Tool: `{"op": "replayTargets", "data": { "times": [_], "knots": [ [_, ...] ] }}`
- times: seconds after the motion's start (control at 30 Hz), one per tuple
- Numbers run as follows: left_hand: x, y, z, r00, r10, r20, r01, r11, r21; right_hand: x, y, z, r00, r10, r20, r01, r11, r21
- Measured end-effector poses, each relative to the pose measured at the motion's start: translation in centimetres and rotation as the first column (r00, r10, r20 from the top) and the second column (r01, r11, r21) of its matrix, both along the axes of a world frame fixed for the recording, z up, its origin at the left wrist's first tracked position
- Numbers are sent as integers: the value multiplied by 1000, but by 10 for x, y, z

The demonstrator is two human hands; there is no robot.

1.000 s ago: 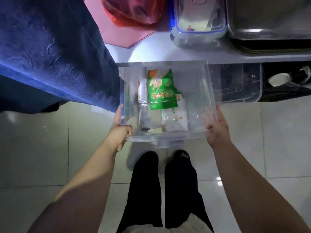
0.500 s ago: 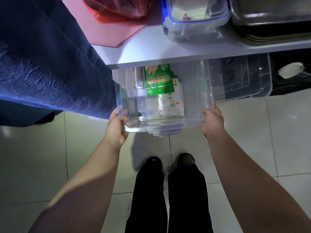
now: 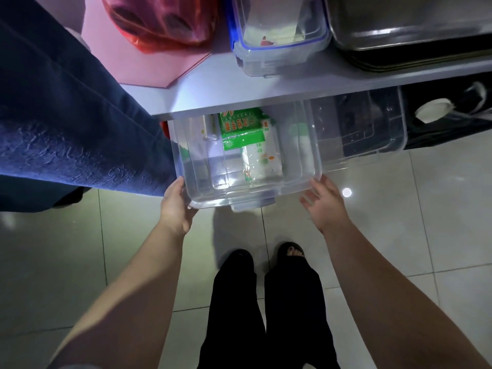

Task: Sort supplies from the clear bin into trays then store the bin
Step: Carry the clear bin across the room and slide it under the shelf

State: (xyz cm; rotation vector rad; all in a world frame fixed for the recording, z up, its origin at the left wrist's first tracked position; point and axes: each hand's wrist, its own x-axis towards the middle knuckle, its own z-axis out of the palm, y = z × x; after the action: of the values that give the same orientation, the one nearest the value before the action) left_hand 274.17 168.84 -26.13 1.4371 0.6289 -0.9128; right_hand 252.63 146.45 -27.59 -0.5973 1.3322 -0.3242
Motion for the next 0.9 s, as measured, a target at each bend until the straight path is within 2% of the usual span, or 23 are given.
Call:
{"op": "replayTargets", "data": {
  "times": [0.07,0.13,0.2,0.27,0.33,0.37,0.47,0.53,0.63,0.7,0.77,0.9],
  "knots": [
    [-7,-2,8,996,-19,91,-1,978,208,-12,1,12,1000,-8,13,8,1000,15],
    [-19,-5,19,958,-110,264,10,936,352,-26,0,24,999,-43,23,43,999,23],
    [-34,-11,33,868,-325,376,136,883,449,-41,-6,34,993,-101,58,98,994,53],
    [-47,-23,46,734,-552,397,273,774,571,-54,-17,43,980,-165,110,156,983,93],
    [-63,-45,60,632,-654,416,327,711,622,-67,-31,49,967,-209,146,191,973,128],
    [-73,-60,69,636,-641,431,339,733,590,-75,-38,50,961,-226,161,204,968,145],
    [-108,-115,95,780,-481,400,336,862,380,-98,-60,45,930,-298,213,249,941,230],
    [-128,-153,111,854,-404,326,329,907,264,-108,-72,39,903,-367,223,284,900,330],
    [-151,-208,124,919,-357,165,362,932,0,-120,-81,26,861,-438,259,284,836,469],
    [-163,-239,128,921,-379,88,388,913,-124,-127,-82,13,835,-471,284,255,789,559],
    [-169,-270,127,901,-429,62,433,883,-180,-127,-82,0,810,-501,303,232,750,620],
    [-175,-329,103,776,-622,105,626,780,-14,-116,-79,-38,776,-562,287,258,698,668]
  ]
}}
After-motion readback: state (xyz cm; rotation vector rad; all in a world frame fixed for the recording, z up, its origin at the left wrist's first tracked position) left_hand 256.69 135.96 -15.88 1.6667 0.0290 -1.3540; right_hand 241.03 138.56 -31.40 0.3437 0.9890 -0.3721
